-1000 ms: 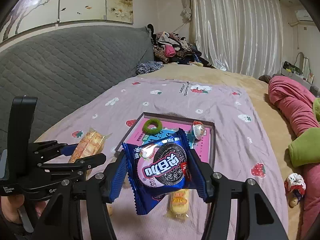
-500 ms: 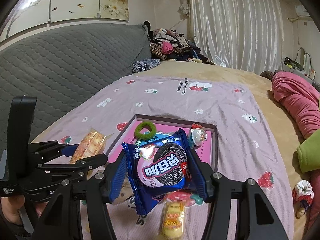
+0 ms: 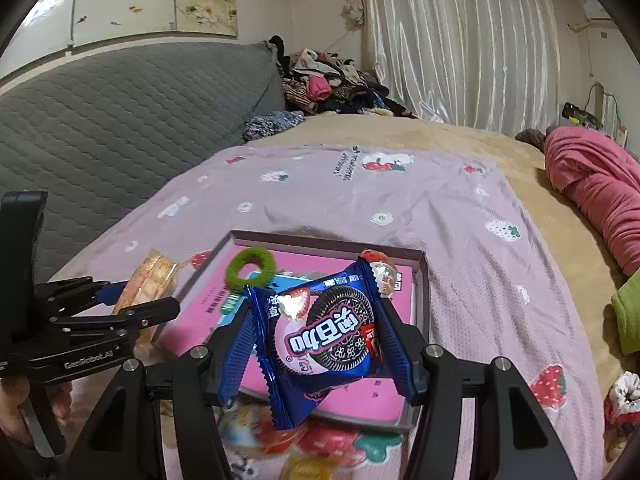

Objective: Organize objects
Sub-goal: 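Carry the wafer pack and cookie packet over the book tray with both grippers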

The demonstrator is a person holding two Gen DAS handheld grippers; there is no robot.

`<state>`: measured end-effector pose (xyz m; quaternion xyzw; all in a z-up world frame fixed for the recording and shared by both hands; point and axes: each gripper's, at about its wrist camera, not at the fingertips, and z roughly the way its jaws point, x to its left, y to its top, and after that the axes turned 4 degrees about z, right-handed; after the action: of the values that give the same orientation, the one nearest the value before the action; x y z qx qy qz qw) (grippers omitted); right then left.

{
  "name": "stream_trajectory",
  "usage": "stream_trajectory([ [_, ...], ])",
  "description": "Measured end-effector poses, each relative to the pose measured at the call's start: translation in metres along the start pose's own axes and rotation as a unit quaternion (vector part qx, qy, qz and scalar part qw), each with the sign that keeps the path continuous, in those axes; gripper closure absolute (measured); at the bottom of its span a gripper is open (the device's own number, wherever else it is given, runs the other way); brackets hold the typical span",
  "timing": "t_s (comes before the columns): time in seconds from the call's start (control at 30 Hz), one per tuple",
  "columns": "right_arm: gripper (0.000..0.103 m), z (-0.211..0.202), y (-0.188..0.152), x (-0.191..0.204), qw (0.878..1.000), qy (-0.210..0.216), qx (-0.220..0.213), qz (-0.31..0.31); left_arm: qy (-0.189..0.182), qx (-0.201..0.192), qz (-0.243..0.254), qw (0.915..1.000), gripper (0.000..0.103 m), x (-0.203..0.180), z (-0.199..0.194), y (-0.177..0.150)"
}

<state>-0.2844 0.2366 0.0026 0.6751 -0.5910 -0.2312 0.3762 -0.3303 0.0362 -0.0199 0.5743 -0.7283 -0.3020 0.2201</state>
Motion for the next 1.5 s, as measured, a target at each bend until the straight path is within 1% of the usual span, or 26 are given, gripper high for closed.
stream_trajectory([
  [0.27, 0.044, 0.043, -0.007, -0.015, 1.0, -0.016, 0.014, -0.002, -0.013, 0.008, -0.022, 0.9996, 0.056, 0.018, 0.04, -0.004],
  [0.33, 0.044, 0.051, -0.01, -0.018, 1.0, -0.017, 0.015, -0.001, -0.008, 0.011, -0.026, 0.9996, 0.056, 0.021, 0.049, -0.007],
  [0.6, 0.044, 0.076, -0.019, -0.025, 0.999, -0.021, 0.027, 0.007, -0.01, 0.039, -0.034, 0.9986, 0.056, 0.024, 0.078, -0.017],
  [0.73, 0.044, 0.085, -0.023, -0.029, 0.999, -0.019, 0.04, 0.013, -0.002, 0.046, -0.036, 0.9983, 0.056, 0.024, 0.083, -0.017],
  [0.8, 0.044, 0.09, -0.024, -0.032, 0.999, -0.02, 0.045, 0.014, -0.005, 0.05, -0.04, 0.998, 0.056, 0.025, 0.086, -0.015],
  [1.0, 0.044, 0.1, -0.03, -0.045, 0.997, -0.029, 0.063, 0.029, -0.004, 0.074, -0.04, 0.9964, 0.056, 0.024, 0.106, -0.016],
  [1.07, 0.044, 0.102, -0.031, -0.047, 0.997, -0.031, 0.065, 0.03, 0.0, 0.071, -0.036, 0.9968, 0.056, 0.022, 0.106, -0.015],
  [1.23, 0.044, 0.11, -0.035, -0.045, 0.996, -0.026, 0.078, 0.026, -0.004, 0.068, -0.037, 0.997, 0.056, 0.024, 0.107, -0.017],
  [1.5, 0.043, 0.116, -0.038, -0.039, 0.995, -0.047, 0.089, 0.008, -0.001, 0.063, -0.029, 0.9976, 0.055, 0.025, 0.106, -0.019],
])
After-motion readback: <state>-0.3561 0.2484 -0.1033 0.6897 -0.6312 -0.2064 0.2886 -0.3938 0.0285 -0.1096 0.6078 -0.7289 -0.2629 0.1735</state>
